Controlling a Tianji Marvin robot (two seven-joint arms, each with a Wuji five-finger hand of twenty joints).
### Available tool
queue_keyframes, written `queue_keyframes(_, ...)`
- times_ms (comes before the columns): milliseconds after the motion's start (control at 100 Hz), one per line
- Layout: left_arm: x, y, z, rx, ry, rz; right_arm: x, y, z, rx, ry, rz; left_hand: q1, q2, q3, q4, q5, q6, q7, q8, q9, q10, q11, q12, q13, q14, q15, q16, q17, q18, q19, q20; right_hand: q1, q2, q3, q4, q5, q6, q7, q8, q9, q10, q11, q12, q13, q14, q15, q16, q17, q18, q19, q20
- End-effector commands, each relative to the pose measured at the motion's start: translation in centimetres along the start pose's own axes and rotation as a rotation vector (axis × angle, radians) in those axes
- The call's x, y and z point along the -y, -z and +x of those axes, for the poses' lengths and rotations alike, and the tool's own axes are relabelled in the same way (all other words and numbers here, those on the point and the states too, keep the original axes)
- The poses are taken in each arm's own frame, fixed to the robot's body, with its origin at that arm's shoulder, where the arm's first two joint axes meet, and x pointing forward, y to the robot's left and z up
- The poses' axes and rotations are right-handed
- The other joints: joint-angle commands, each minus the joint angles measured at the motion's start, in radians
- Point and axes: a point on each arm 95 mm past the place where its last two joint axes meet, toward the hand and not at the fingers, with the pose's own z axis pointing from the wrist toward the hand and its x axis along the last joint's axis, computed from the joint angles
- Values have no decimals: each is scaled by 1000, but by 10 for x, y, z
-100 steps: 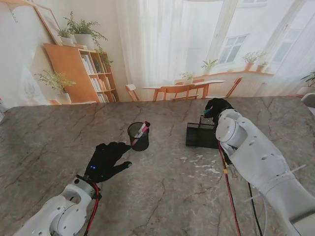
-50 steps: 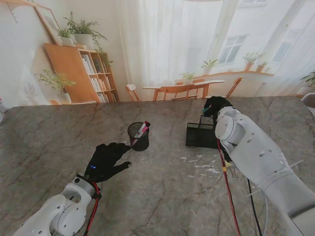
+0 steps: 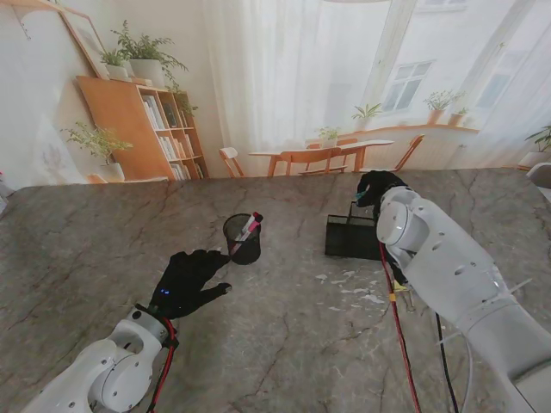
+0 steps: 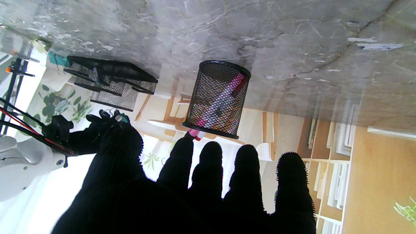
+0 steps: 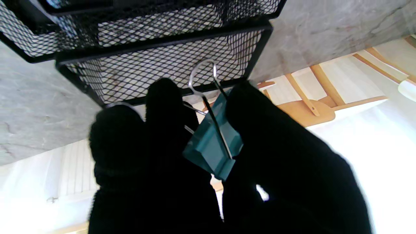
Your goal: Organize desk stationery
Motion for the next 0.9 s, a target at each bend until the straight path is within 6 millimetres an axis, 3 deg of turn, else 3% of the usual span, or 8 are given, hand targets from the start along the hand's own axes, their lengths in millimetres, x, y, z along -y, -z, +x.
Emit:
queue_keyframes(0, -3, 1, 1, 2, 6, -8, 0, 0, 1, -3, 2, 15, 13, 83, -20, -65, 21, 15, 6, 8, 11, 7, -1, 23, 9, -6, 6, 3, -8, -22, -4, 2, 89, 62, 60, 102, -8, -63, 6, 6, 1, -73, -2, -6, 11, -58, 46, 15, 13, -28, 50, 17)
queue_keyframes(270, -3, 0, 1, 1, 8, -11, 2, 0, -1, 3, 12, 24, 13, 83, -20, -65, 22, 16, 7, 8, 12, 7, -1, 23, 10, -4, 6, 3, -9, -21, -4, 3, 54, 64, 52, 110, -34, -62, -35, 7, -39, -72, -4, -12, -1, -47, 50, 11, 6, -18, 55, 18)
queue_keyframes(430, -3, 0, 1, -1, 9, -13, 3, 0, 0, 15, 13, 27, 13, 84, -20, -65, 22, 14, 7, 8, 12, 6, -1, 23, 10, -7, 5, 3, -8, -21, -4, 3, -5, 66, 50, 120, -44, -53, -120, 31, -85, -59, 22, -41, -9, -34, 64, 7, -8, -2, 68, 21)
queue_keyframes(460, -3, 0, 1, -1, 9, -13, 3, 0, 0, 15, 14, 27, 12, 84, -20, -65, 21, 14, 7, 8, 11, 6, -1, 23, 9, -6, 5, 3, -8, -21, -4, 3, -18, 66, 54, 122, -37, -51, -166, 70, -97, -58, 45, -67, -11, -34, 71, 3, -10, 0, 73, 20)
queue_keyframes(540, -3, 0, 1, -1, 10, -13, 3, 0, 0, 15, 19, 30, 11, 84, -21, -65, 23, 14, 7, 8, 12, 6, -1, 23, 10, -6, 5, 3, -8, -21, -4, 3, -46, 77, 50, 134, -44, -45, -205, 72, -113, -56, 44, -79, -16, -31, 74, 3, -13, 2, 76, 21)
queue_keyframes(590, -3, 0, 1, -1, 10, -12, 3, 0, -1, 17, 22, 31, 13, 83, -20, -65, 22, 15, 7, 8, 12, 7, -1, 23, 10, -5, 6, 3, -9, -20, -5, 3, -64, 88, 47, 151, -39, -43, -270, 111, -124, -56, 54, -111, -19, -29, 77, 2, -15, 5, 77, 20)
queue_keyframes(860, -4, 0, 1, -2, 11, -12, 4, -1, -1, 21, 17, 36, 12, 83, -20, -65, 24, 15, 8, 9, 13, 7, -1, 23, 11, -3, 6, 3, -8, -20, -5, 3, -155, 107, 27, 189, -46, -37, -338, 139, -145, -47, 45, -140, -23, -16, 96, 8, -25, 22, 100, 31)
queue_keyframes(890, -4, 0, 1, -2, 12, -12, 4, -1, -1, 20, 16, 36, 11, 84, -21, -66, 24, 14, 8, 9, 13, 5, -1, 23, 12, -5, 6, 4, -8, -20, -5, 3, -170, 106, 21, 194, -42, -32, -369, 175, -145, -43, 44, -143, -23, -12, 107, 7, -24, 29, 110, 33)
